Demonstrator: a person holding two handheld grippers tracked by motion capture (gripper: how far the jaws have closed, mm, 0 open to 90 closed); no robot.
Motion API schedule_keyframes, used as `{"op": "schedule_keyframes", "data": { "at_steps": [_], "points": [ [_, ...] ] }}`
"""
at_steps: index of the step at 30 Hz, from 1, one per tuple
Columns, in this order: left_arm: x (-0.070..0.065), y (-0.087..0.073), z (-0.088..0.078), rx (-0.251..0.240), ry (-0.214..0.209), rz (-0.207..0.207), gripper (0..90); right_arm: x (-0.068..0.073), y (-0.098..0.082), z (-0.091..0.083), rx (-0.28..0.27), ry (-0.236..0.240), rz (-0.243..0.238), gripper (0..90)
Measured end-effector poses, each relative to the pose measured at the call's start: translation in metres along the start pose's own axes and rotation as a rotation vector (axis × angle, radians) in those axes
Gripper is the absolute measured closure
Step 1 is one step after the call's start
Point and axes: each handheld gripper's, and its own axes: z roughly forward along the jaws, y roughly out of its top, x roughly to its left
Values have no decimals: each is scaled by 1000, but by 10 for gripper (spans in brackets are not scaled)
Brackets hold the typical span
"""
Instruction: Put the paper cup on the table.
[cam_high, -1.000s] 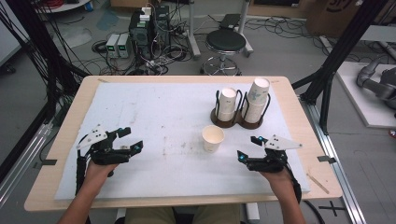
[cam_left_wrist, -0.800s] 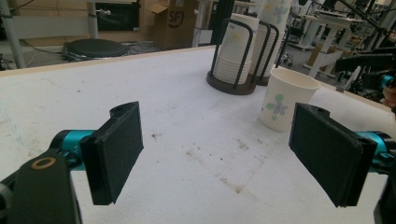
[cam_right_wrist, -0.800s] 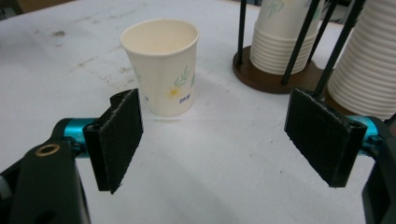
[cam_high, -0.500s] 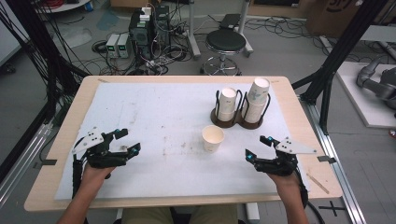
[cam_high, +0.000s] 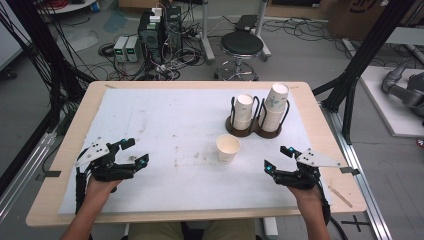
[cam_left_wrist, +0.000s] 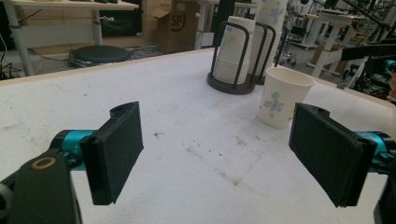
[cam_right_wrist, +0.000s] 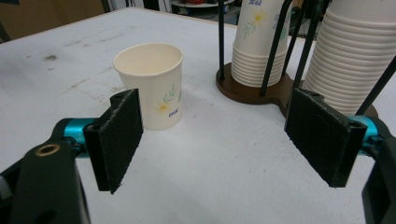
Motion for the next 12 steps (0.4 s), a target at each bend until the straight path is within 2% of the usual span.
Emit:
{"op": "schedule_keyframes", "data": {
  "at_steps": [12],
  "points": [
    [1, -1, 1, 5, 5, 0, 176, -2, -1, 0, -3, -6, 5, 201]
  ]
}}
